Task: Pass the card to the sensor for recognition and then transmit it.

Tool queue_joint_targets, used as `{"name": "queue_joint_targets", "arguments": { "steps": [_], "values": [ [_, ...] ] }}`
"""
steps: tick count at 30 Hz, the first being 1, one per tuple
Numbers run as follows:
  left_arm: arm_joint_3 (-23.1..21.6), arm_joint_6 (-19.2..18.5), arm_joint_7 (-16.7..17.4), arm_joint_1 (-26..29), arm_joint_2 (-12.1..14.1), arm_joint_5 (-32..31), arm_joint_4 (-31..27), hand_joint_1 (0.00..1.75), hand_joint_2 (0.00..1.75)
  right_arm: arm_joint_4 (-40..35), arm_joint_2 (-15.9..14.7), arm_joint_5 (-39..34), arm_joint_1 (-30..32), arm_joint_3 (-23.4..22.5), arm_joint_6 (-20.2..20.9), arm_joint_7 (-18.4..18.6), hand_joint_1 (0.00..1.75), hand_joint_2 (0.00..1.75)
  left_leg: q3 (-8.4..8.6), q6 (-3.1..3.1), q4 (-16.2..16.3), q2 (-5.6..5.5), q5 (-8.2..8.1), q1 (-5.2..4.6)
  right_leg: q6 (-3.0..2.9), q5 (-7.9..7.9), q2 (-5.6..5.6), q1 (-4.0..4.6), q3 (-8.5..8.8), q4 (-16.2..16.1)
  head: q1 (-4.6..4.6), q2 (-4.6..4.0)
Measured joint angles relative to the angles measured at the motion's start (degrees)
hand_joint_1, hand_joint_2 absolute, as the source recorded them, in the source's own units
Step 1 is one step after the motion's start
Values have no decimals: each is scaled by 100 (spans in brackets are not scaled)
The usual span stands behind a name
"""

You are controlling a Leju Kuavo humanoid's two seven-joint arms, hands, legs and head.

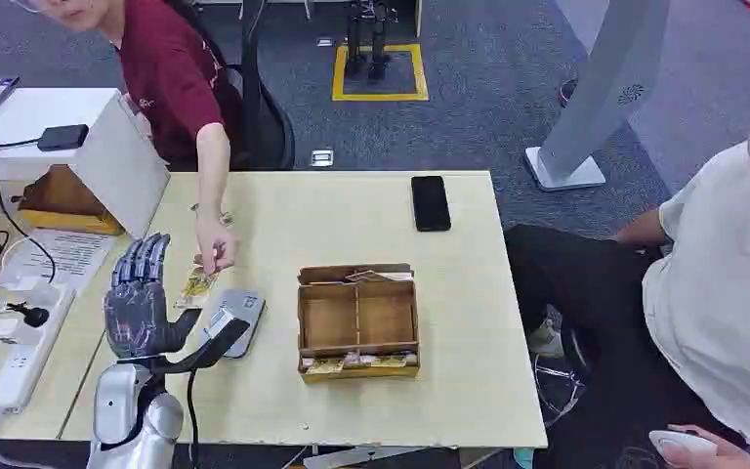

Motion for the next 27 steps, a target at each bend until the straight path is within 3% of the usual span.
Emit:
{"name": "queue_joint_targets", "arguments": {
  "steps": [23,27],
  "values": [
    [0,66,46,1,7,46,0,175,175,0,0,44,0,-24,-33,-7,0,175,0,0,0,0,0,0,0,0,0,0,0,0,0,0],
    [0,70,-74,16,9,180,0,175,175,0,0,61,0,-31,-31,-15,0,175,0,0,0,0,0,0,0,0,0,0,0,0,-2,0]
  ]
}}
